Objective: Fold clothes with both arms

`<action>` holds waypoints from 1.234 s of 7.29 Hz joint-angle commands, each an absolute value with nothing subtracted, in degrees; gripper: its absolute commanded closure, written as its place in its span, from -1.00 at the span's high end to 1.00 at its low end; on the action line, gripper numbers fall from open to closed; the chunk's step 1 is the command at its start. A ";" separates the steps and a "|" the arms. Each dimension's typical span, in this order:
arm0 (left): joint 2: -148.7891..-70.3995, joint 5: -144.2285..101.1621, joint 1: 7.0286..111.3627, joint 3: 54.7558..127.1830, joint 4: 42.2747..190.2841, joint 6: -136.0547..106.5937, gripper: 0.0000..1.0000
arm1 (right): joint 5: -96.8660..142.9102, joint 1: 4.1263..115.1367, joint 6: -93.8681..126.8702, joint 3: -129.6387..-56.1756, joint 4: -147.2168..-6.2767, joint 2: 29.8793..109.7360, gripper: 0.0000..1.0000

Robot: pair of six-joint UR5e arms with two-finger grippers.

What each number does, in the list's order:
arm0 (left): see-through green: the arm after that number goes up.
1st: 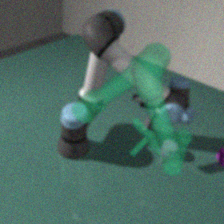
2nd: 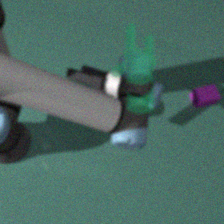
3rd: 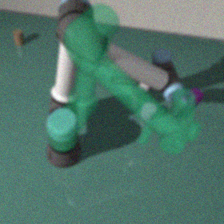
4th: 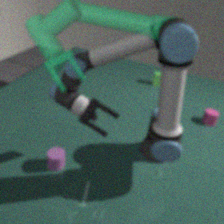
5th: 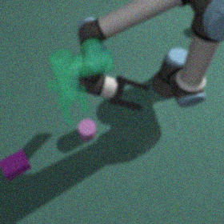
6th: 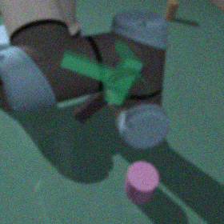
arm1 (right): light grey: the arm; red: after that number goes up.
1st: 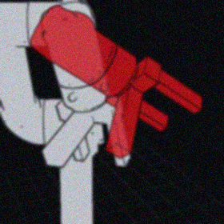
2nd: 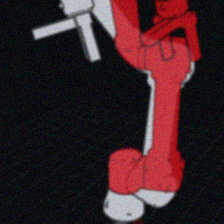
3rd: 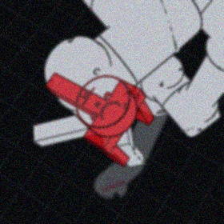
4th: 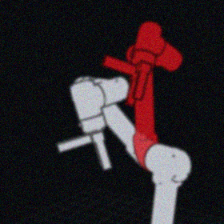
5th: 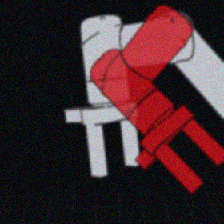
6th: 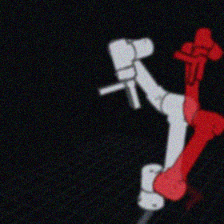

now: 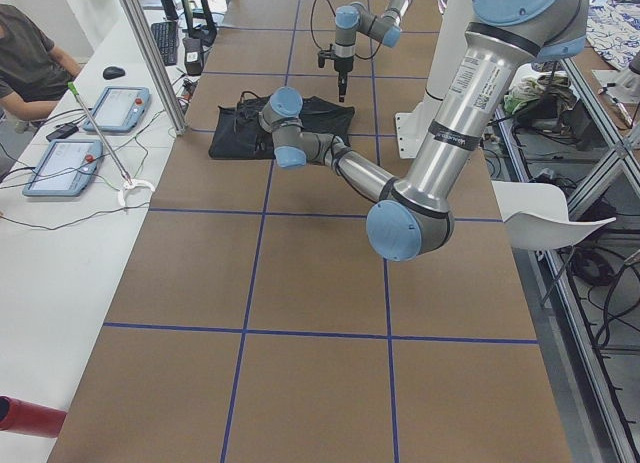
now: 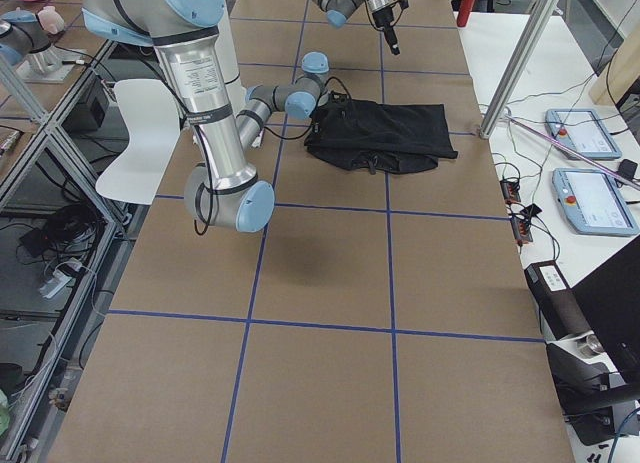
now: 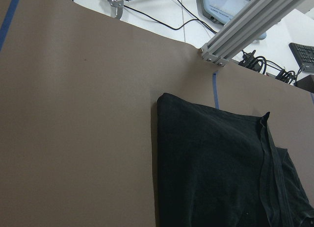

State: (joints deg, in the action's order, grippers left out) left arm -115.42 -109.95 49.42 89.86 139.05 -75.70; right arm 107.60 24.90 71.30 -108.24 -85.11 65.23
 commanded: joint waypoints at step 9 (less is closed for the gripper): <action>-115.05 -109.86 49.39 89.82 139.04 -75.76 1.00 | 104.68 23.64 63.11 -99.93 -85.08 59.50 -1.00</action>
